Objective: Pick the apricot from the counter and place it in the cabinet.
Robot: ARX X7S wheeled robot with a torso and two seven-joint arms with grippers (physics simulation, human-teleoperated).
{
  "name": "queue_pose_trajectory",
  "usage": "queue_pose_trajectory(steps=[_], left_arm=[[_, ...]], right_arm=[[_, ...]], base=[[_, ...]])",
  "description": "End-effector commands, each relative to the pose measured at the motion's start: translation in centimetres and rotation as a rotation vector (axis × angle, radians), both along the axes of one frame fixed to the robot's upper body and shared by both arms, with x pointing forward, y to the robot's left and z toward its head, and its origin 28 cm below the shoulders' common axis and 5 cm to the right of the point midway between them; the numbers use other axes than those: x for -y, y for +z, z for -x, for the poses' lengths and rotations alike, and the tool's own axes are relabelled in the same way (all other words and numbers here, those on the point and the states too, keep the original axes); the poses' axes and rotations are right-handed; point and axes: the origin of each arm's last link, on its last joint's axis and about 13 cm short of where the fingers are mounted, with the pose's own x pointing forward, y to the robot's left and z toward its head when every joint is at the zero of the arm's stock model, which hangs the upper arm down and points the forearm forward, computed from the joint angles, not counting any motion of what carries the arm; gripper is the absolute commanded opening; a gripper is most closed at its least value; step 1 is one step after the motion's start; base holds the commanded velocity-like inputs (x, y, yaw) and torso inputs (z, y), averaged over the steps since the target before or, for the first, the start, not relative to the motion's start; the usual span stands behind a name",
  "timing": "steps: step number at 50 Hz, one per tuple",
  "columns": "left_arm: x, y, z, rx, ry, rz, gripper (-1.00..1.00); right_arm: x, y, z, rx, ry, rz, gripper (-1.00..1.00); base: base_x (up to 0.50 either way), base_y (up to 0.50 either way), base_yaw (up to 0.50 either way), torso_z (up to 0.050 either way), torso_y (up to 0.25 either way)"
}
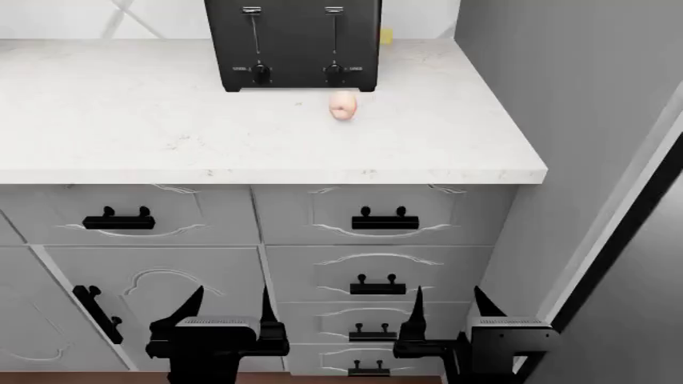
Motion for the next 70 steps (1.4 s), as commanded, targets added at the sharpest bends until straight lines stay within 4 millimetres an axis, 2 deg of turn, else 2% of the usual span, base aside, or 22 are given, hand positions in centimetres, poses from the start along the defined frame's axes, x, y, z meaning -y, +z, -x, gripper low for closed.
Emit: queue_pose_trajectory(steps=[1, 3, 4, 6, 7, 9, 10, 11, 12, 13, 14, 15, 16, 18, 20, 22, 26, 32, 51, 70], left_arm=[[0.0, 0.0, 0.0, -0.001, -0.002, -0.001, 1.0], [-0.3, 0.2, -0.4, 0.009, 0.035, 0.0, 1.0], [-0.6, 1.4, -0.3, 0.02, 0.039, -0.002, 1.0], [-2.1, 5.2, 0.3, 0.032, 0.065, -0.039, 1.0], [-3.0, 7.9, 0.6, 0.058, 0.079, -0.053, 1.0], [-4.6, 14.1, 1.5, 0.18, 0.088, -0.06, 1.0], [-5.4, 17.3, 2.6, 0.268, 0.101, -0.054, 1.0], [-7.1, 19.3, 4.1, 0.285, 0.222, -0.142, 1.0], [-9.1, 20.6, 4.5, 0.244, 0.349, -0.224, 1.0], [-9.9, 22.3, 4.8, 0.295, 0.424, -0.267, 1.0], [-10.0, 23.3, 4.9, 0.322, 0.462, -0.26, 1.0], [-9.6, 23.8, 5.1, 0.328, 0.487, -0.24, 1.0], [-9.2, 24.1, 5.5, 0.314, 0.512, -0.21, 1.0], [-8.3, 24.4, 6.8, 0.238, 0.389, -0.178, 1.0], [-7.7, 24.7, 8.6, 0.141, 0.214, -0.155, 1.0], [-7.7, 25.2, 9.6, 0.112, 0.175, -0.154, 1.0], [-8.1, 26.1, 10.5, 0.118, 0.186, -0.142, 1.0], [-7.9, 26.7, 10.6, 0.12, 0.16, -0.107, 1.0], [-7.8, 26.8, 10.6, 0.13, 0.135, -0.089, 1.0], [-8.0, 26.7, 10.5, 0.143, 0.127, -0.083, 1.0]], right_arm=[[0.0, -0.1, -0.1, -0.004, 0.004, 0.005, 1.0], [0.0, -0.3, -0.2, -0.031, 0.022, 0.001, 1.0], [0.1, 0.6, 0.0, -0.033, 0.027, -0.009, 1.0], [0.6, 4.0, 1.1, -0.043, 0.026, 0.03, 1.0], [1.0, 6.5, 1.3, -0.026, 0.024, 0.051, 1.0], [1.8, 12.8, 1.4, 0.105, 0.02, 0.089, 1.0], [3.3, 16.3, 2.1, 0.2, -0.055, 0.151, 1.0], [4.4, 19.5, 2.9, 0.292, -0.128, 0.246, 1.0], [3.2, 19.7, 3.0, 0.354, -0.012, 0.289, 1.0], [3.4, 22.8, 3.2, 0.538, -0.017, 0.303, 1.0], [4.5, 24.9, 3.5, 0.595, -0.1, 0.357, 1.0], [5.3, 25.7, 4.2, 0.584, -0.187, 0.384, 1.0], [5.0, 26.0, 4.8, 0.557, -0.245, 0.326, 1.0], [4.6, 26.2, 6.1, 0.458, -0.341, 0.236, 1.0], [4.2, 26.4, 7.8, 0.306, -0.209, 0.22, 1.0], [4.0, 26.7, 9.4, 0.158, -0.083, 0.212, 1.0], [4.1, 27.6, 10.2, 0.171, -0.102, 0.233, 1.0], [4.1, 27.4, 10.1, 0.166, -0.11, 0.246, 1.0], [4.0, 27.3, 9.9, 0.18, -0.077, 0.264, 1.0], [3.7, 27.4, 9.7, 0.194, -0.057, 0.271, 1.0]], base=[[0.0, 0.0, 0.0, 0.0, 0.0], [0.0, 0.0, 0.0, 0.0, 0.0], [0.0, 0.0, 0.0, 0.0, 0.0], [0.0, 0.0, 0.0, 0.0, 0.0], [0.0, 0.0, 0.0, 0.0, 0.0], [0.0, 0.0, 0.0, 0.0, 0.0], [0.0, 0.0, 0.0, 0.0, 0.0], [0.0, 0.0, 0.0, 0.0, 0.0], [0.0, 0.0, 0.0, 0.0, 0.0], [0.0, 0.0, 0.0, 0.0, 0.0], [0.0, 0.0, 0.0, 0.0, 0.0], [0.0, 0.0, 0.0, 0.0, 0.0], [0.0, 0.0, 0.0, 0.0, 0.0], [0.0, 0.0, 0.0, 0.0, 0.0], [0.0, 0.0, 0.0, 0.0, 0.0], [0.0, 0.0, 0.0, 0.0, 0.0], [0.0, 0.0, 0.0, 0.018, 0.017], [0.01, 0.02, 0.0, 0.049, 0.047], [0.18, 0.46, 0.0, 0.048, 0.049], [0.42, 0.27, 0.0, 0.0, 0.0]])
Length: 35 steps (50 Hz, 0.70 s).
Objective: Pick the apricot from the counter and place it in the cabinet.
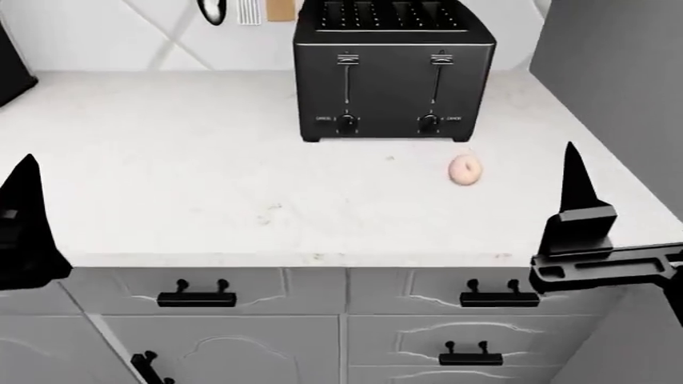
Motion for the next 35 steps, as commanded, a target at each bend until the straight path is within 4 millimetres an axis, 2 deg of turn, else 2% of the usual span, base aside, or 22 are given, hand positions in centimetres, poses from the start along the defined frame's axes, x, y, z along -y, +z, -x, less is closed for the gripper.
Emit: queue_pose_trajectory(steps=[1, 17, 35], left_arm=[[-0.05, -0.07, 0.13, 0.002, -0.005, 0.001, 1.0], [0.0, -0.2, -0.07, 0.002, -0.007, 0.004, 1.0], [0.01, 0.02, -0.12, 0.014, -0.011, 0.008, 1.0]], right_arm=[[-0.13, 0.03, -0.04, 0.004, 0.007, 0.012, 1.0], [-0.29, 0.02, -0.27, 0.007, 0.006, 0.019, 1.0], [-0.33, 0.19, -0.3, 0.014, -0.001, 0.025, 1.0]], base=[[0.44, 0.23, 0.0, 0.0, 0.0], [0.45, 0.2, 0.0, 0.0, 0.001], [0.4, 0.02, 0.0, 0.0, 0.002]])
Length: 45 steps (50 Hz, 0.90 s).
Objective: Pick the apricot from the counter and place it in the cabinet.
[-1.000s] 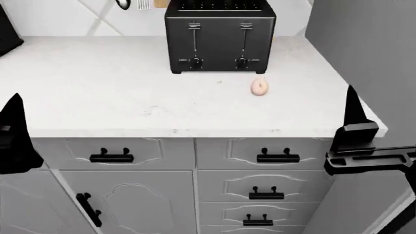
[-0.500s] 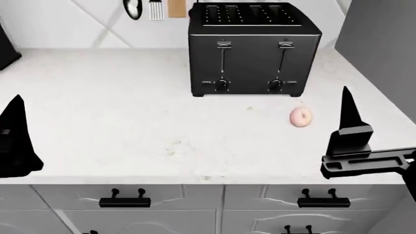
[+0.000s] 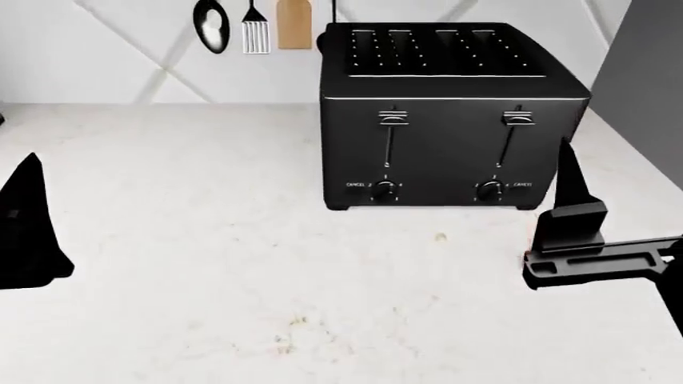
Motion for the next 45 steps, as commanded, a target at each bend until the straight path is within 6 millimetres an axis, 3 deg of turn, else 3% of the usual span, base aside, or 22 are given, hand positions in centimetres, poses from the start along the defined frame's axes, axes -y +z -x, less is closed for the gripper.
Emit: queue_pose_trajectory(steps=[1, 12, 18, 21, 45], left_arm=[[0.0, 0.1, 0.0, 0.007, 0.0, 0.002, 1.0], [-0.1, 0.0, -0.3, 0.006, -0.004, 0.002, 1.0], [0.0, -0.1, -0.4, 0.002, -0.008, 0.0, 1.0], [-0.1, -0.1, -0.4, 0.002, -0.004, 0.001, 1.0], [-0.1, -0.4, -1.3, -0.005, -0.01, 0.005, 1.0]], right_arm=[[-0.1, 0.1, 0.0, 0.004, -0.004, 0.006, 1.0], [0.0, -0.5, -0.5, -0.037, -0.017, 0.011, 1.0], [0.5, -5.0, -3.0, -0.359, -0.057, -0.072, 1.0], [1.0, -6.4, -3.2, -0.423, -0.085, -0.097, 1.0], [2.1, -10.0, -2.8, -0.537, -0.158, -0.136, 1.0]], base=[[0.31, 0.03, 0.0, 0.0, 0.0], [0.07, 0.0, 0.0, 0.0, 0.001], [0.0, 0.0, 0.0, 0.0, 0.0], [0.0, 0.0, 0.0, 0.0, 0.0], [0.0, 0.0, 0.0, 0.0, 0.0]])
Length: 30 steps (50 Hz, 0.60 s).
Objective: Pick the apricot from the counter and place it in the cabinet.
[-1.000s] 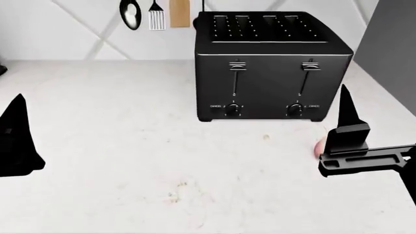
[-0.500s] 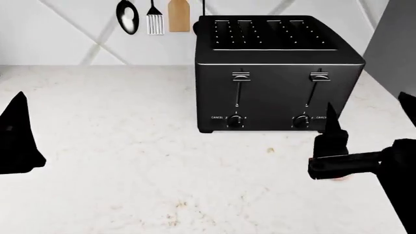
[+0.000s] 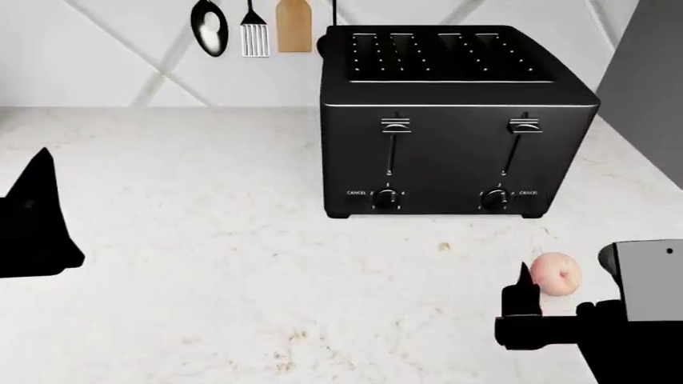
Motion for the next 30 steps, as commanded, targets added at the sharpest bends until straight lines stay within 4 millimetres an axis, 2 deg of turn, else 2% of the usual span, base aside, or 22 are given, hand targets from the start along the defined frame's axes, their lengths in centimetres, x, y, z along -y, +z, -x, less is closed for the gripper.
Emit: queue_pose_trajectory(steps=[1, 16, 30], left_arm=[[0.0, -0.2, -0.4, -0.005, -0.003, 0.002, 1.0], [-0.3, -0.7, -0.8, -0.007, -0.004, 0.006, 1.0], [-0.3, -0.6, -0.7, 0.0, -0.005, 0.004, 1.0]], right_arm=[[0.6, -2.1, 0.0, -0.065, -0.036, -0.021, 1.0], [1.8, -3.8, -1.5, -0.086, -0.078, -0.033, 1.0], [2.0, -5.2, -3.6, -0.116, -0.066, -0.031, 1.0]], base=[[0.0, 0.0, 0.0, 0.0, 0.0], [0.0, 0.0, 0.0, 0.0, 0.0], [0.0, 0.0, 0.0, 0.0, 0.0]])
